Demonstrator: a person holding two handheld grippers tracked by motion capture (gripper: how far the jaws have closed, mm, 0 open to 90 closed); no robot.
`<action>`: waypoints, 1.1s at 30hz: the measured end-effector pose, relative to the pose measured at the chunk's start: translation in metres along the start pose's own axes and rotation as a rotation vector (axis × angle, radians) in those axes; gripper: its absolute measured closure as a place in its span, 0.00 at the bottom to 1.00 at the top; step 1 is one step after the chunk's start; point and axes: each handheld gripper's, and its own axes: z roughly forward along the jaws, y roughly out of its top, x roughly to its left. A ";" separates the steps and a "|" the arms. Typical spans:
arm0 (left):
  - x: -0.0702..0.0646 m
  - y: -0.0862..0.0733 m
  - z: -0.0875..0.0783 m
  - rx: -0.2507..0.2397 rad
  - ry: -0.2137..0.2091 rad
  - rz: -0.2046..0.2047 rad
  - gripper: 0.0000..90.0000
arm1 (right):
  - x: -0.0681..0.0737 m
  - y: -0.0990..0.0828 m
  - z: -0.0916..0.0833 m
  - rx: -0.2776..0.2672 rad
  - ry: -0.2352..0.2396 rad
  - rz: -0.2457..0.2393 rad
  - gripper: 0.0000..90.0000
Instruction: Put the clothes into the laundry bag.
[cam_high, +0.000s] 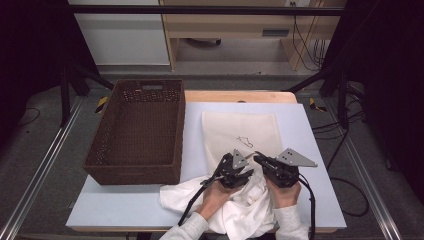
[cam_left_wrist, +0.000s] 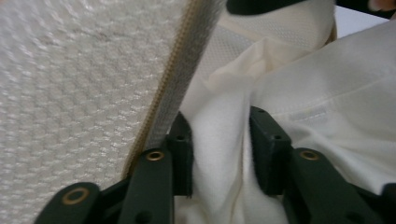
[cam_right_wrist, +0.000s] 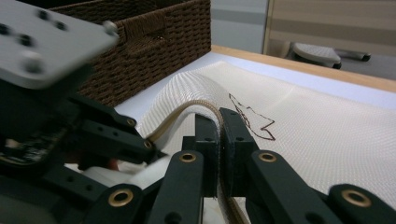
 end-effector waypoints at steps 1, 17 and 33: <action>-0.002 0.000 -0.004 -0.010 0.006 0.002 0.63 | -0.001 -0.001 0.001 0.003 0.004 0.007 0.96; 0.009 -0.046 -0.096 0.029 0.045 -0.012 0.23 | 0.002 -0.004 -0.002 0.029 -0.011 -0.025 0.96; 0.009 -0.068 -0.084 0.036 -0.012 -0.084 0.85 | 0.004 -0.009 0.004 0.064 -0.011 -0.045 0.96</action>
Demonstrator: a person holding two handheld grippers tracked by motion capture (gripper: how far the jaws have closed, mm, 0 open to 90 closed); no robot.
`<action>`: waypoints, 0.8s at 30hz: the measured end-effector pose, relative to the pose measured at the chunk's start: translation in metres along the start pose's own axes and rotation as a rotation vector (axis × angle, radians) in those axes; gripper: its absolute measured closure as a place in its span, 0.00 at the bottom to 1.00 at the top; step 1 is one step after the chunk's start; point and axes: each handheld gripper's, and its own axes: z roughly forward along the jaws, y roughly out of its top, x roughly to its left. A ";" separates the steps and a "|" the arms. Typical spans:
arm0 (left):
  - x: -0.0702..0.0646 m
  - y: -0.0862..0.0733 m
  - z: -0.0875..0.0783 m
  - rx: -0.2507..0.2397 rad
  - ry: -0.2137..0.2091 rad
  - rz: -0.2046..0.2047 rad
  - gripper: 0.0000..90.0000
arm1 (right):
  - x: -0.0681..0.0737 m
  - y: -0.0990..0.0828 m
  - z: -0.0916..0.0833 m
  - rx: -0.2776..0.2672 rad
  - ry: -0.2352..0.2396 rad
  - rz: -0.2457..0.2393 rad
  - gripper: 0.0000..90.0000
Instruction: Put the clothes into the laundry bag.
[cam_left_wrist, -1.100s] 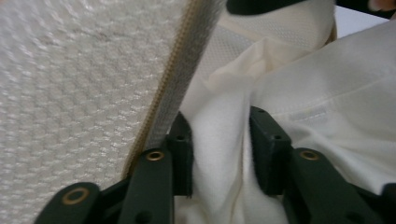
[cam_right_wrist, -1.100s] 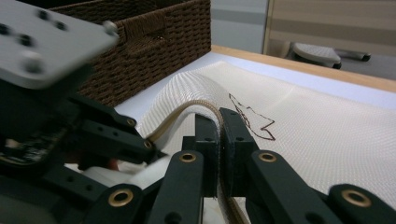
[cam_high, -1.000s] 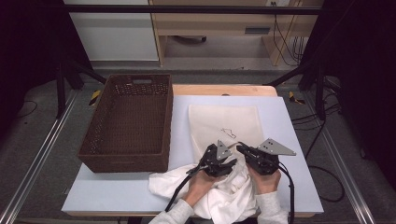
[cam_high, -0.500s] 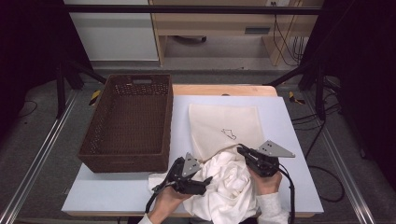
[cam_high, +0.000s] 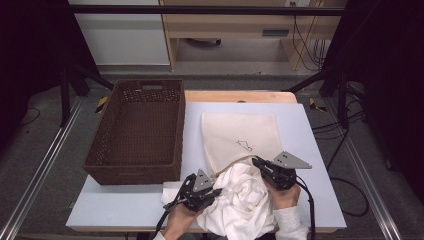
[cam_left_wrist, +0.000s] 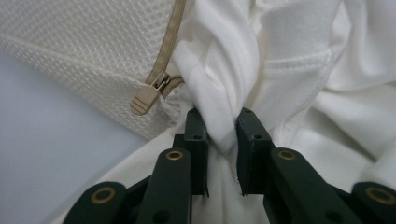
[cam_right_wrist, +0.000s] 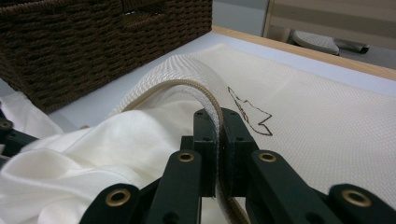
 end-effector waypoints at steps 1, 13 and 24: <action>-0.002 0.005 -0.008 -0.028 0.000 0.010 0.85 | 0.000 0.000 0.000 -0.003 0.000 0.000 0.96; -0.027 0.050 -0.018 -0.193 -0.051 0.074 0.88 | 0.003 0.000 0.004 -0.022 0.006 0.021 0.96; -0.025 0.082 0.047 -0.071 0.034 0.149 0.87 | 0.003 0.001 0.000 -0.055 0.003 0.037 0.96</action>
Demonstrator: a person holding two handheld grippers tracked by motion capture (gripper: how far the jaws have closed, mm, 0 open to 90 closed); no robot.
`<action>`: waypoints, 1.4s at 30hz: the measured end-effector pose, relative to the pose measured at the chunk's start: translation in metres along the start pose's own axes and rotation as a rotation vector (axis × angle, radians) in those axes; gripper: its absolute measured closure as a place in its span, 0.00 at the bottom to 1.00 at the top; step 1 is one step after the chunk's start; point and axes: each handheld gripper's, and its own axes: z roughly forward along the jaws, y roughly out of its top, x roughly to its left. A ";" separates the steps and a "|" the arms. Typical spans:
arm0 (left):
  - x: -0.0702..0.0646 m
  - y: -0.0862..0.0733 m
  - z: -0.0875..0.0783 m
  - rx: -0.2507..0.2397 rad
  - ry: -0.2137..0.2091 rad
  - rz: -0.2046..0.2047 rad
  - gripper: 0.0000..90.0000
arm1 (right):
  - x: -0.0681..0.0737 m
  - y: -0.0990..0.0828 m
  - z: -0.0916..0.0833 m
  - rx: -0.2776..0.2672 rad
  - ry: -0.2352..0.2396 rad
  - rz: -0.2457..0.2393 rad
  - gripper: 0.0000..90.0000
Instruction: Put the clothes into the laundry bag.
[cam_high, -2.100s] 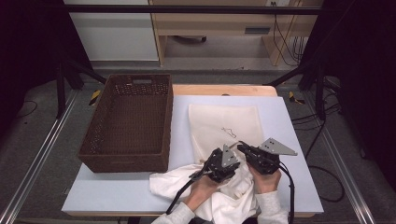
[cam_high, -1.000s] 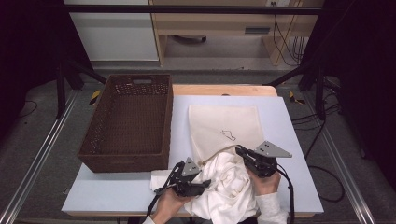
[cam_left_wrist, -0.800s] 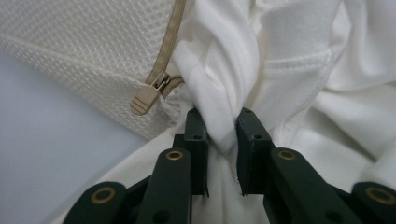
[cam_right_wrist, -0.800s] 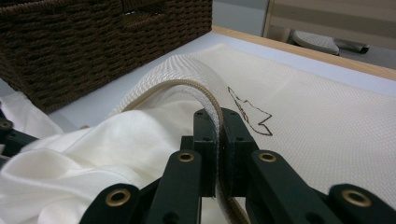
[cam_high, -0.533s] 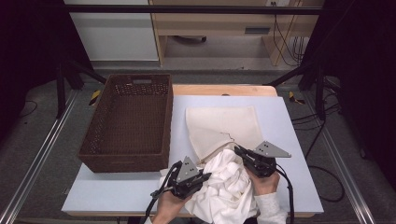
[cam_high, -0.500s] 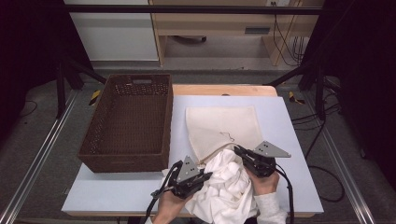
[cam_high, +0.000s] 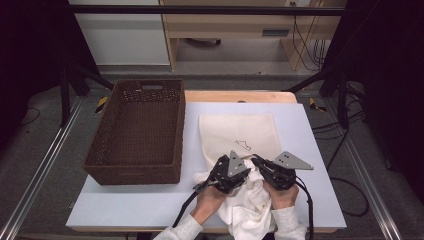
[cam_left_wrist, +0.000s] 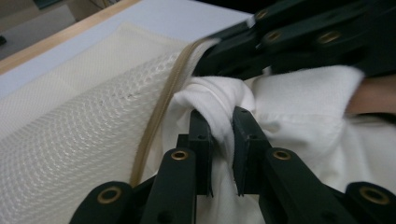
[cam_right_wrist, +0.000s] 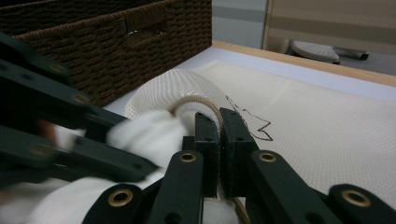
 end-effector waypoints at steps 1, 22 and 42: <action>0.002 -0.005 0.014 0.031 0.023 0.027 0.87 | 0.001 0.001 -0.002 -0.007 -0.001 -0.005 0.96; 0.033 -0.064 -0.065 0.036 0.019 -0.118 0.23 | 0.002 0.000 0.000 0.022 -0.014 -0.014 0.96; 0.028 -0.085 -0.066 0.014 -0.027 -0.176 0.90 | 0.003 -0.003 0.004 0.041 -0.002 -0.011 0.96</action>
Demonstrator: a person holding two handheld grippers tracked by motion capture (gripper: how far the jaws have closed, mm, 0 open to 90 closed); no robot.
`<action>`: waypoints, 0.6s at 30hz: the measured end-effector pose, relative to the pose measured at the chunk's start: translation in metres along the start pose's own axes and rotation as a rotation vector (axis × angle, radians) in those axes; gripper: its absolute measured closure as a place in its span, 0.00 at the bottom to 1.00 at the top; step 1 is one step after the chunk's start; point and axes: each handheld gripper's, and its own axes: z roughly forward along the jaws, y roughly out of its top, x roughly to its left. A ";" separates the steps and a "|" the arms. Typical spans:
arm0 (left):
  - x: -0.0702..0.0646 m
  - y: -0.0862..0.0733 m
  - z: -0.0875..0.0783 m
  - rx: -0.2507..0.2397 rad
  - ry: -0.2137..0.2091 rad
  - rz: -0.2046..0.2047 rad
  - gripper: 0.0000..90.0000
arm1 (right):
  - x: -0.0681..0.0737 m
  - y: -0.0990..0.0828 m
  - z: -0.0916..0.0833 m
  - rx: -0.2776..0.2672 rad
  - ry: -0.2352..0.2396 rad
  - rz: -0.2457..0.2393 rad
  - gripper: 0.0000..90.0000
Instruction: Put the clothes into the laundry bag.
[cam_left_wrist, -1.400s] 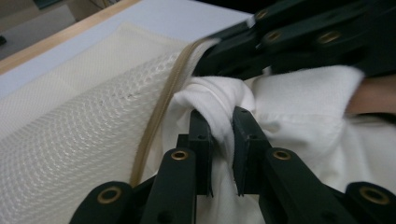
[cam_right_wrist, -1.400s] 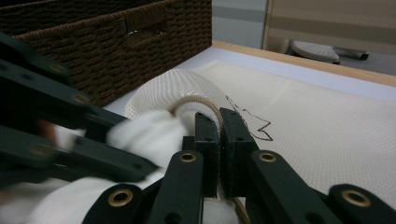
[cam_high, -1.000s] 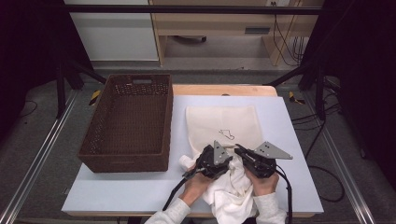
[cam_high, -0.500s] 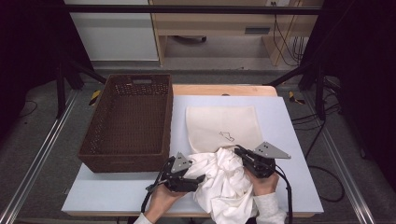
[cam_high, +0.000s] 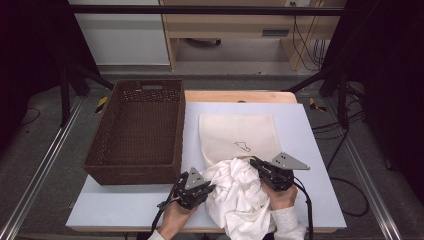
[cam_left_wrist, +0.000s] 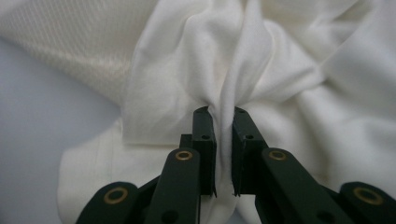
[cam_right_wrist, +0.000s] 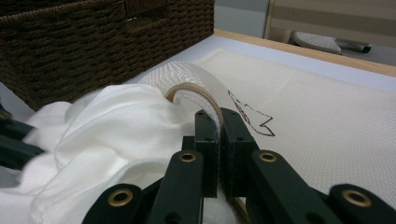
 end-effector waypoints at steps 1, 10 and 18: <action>-0.007 0.012 -0.012 -0.077 -0.042 0.009 0.90 | 0.000 0.000 0.000 -0.001 0.005 0.008 0.96; -0.063 0.062 0.024 -0.103 -0.075 0.166 0.90 | -0.001 0.000 0.001 -0.018 0.013 0.022 0.96; -0.057 0.072 0.067 -0.008 0.016 0.177 0.90 | -0.004 0.002 -0.005 -0.037 0.009 0.022 0.96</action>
